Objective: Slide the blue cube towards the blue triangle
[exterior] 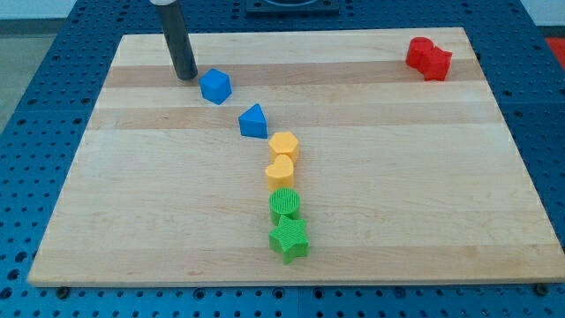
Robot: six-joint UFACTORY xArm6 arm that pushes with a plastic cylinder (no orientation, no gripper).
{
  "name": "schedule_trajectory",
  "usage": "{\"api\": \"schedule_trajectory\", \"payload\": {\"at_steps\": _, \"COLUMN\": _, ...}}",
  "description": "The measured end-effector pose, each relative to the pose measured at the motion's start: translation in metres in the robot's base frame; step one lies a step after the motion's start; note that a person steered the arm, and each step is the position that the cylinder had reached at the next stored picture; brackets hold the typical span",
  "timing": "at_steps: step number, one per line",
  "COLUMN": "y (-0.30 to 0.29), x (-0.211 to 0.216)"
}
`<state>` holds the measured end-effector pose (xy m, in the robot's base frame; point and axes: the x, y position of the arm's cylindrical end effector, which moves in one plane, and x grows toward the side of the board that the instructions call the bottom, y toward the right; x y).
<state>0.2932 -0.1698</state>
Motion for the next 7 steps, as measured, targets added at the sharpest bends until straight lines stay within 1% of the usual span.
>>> {"api": "schedule_trajectory", "payload": {"at_steps": 1, "y": 0.000, "x": 0.005}}
{"api": "schedule_trajectory", "payload": {"at_steps": 2, "y": 0.001, "x": 0.025}}
{"api": "schedule_trajectory", "payload": {"at_steps": 4, "y": 0.027, "x": 0.025}}
{"api": "schedule_trajectory", "payload": {"at_steps": 6, "y": 0.029, "x": 0.027}}
{"api": "schedule_trajectory", "payload": {"at_steps": 7, "y": 0.029, "x": 0.045}}
